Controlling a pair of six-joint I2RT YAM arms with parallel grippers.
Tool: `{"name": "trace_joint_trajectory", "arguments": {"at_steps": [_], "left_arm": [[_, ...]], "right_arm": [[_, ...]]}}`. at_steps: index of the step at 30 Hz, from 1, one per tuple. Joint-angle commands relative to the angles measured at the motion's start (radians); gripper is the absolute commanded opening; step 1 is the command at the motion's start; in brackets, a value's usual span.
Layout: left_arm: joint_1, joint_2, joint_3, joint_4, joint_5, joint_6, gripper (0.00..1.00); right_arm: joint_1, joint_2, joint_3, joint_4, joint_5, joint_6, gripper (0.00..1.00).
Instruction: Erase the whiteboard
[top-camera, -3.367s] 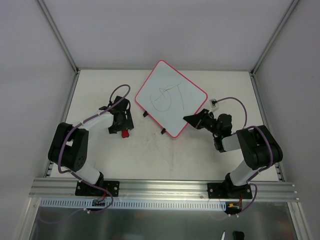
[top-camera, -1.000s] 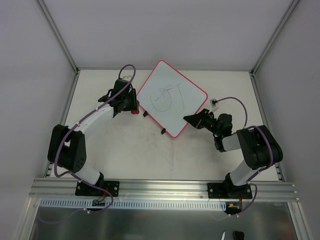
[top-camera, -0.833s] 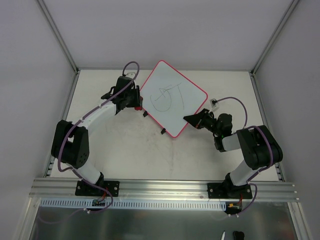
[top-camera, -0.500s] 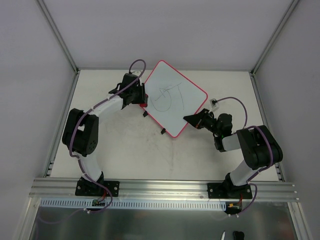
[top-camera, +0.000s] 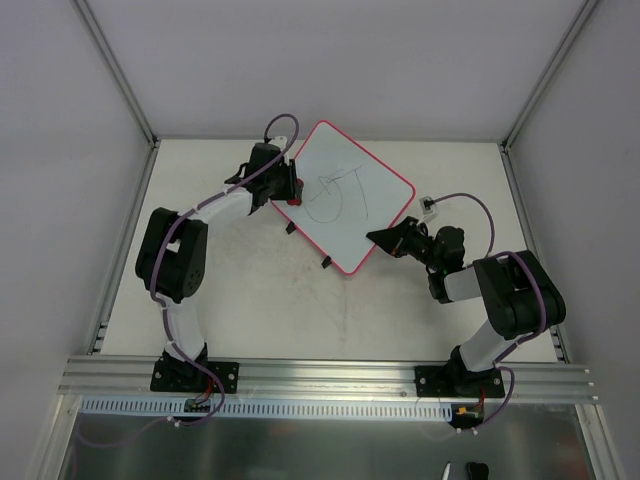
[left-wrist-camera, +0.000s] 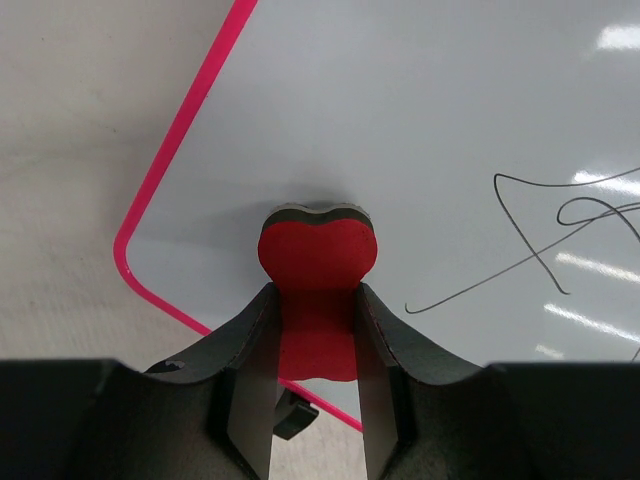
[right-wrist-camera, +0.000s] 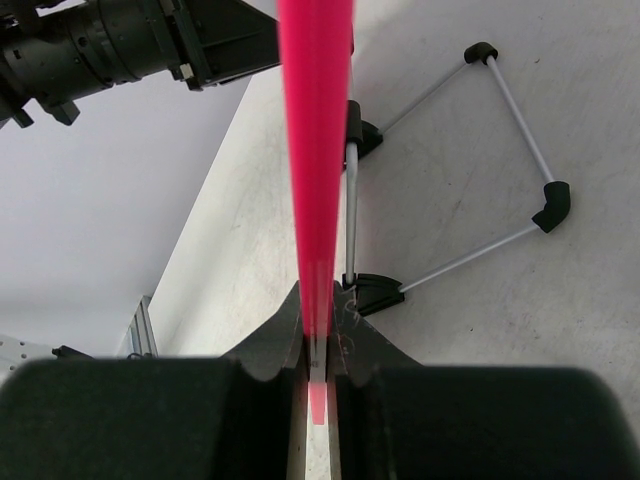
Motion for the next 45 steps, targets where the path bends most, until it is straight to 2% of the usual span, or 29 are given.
{"name": "trace_joint_trajectory", "arguments": {"at_steps": [1,11,18,31,45], "left_arm": [[-0.005,0.035,0.058,0.05,0.014,0.015,0.06],[-0.019,0.069,0.066,0.061,0.003,0.022,0.05],[-0.072,0.041,0.017,0.079,-0.017,0.016,0.04],[-0.212,-0.022,-0.224,0.222,-0.032,-0.116,0.04],[-0.332,-0.093,-0.345,0.286,-0.029,-0.195,0.04]], "right_arm": [[0.014,-0.03,0.035,0.257,-0.046,-0.01,0.0],[0.016,-0.03,0.038,0.257,-0.046,-0.01,0.0],[0.017,-0.03,0.039,0.257,-0.049,-0.01,0.0],[0.019,-0.03,0.039,0.257,-0.049,-0.01,0.0],[0.02,-0.031,0.042,0.257,-0.053,-0.008,0.0]]}}
